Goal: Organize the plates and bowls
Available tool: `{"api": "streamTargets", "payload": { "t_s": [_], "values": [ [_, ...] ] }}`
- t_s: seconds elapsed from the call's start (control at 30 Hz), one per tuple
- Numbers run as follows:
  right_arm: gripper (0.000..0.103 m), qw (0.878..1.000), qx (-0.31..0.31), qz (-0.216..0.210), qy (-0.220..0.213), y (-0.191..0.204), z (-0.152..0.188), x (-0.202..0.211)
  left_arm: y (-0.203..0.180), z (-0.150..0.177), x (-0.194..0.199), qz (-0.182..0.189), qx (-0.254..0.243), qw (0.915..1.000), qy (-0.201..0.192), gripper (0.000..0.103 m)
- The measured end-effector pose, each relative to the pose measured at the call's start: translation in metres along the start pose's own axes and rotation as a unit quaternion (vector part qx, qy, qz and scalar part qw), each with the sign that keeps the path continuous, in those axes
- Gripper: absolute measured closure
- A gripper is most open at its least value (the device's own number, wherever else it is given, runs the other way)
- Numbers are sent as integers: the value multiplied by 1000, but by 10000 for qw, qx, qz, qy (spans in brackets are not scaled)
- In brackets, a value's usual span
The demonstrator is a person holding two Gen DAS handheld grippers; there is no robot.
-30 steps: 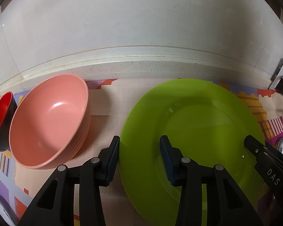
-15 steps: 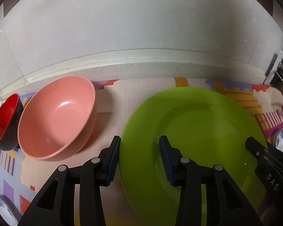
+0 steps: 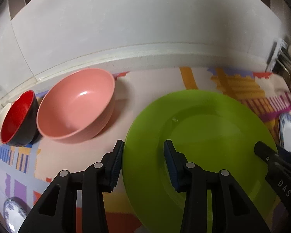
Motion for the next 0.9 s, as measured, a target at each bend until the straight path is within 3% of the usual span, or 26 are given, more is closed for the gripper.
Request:
{"api": "streamTargets", "payload": {
  "t_s": [0.3, 0.6, 0.9],
  "values": [
    [63, 9987, 251, -75, 434, 12, 33, 11, 17, 29, 18, 71, 124, 9994, 316, 61],
    [63, 9986, 424, -170, 275, 33, 48, 43, 40, 49, 66, -55, 89, 9999, 14, 62],
    [63, 9973, 643, -339, -63, 59, 59, 90, 70, 64, 119, -192, 368, 9986, -343, 62]
  ]
}}
Point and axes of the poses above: each gripper's, at about its wrist camera, not at the fingertips, and x roughly against the way its jaws point, y to its left, z to its underside, the point moved 8 cm from there along -x, roughly the way its jaws point, and after that the axes turned 15 degrees about z, right-handed, at the moved point
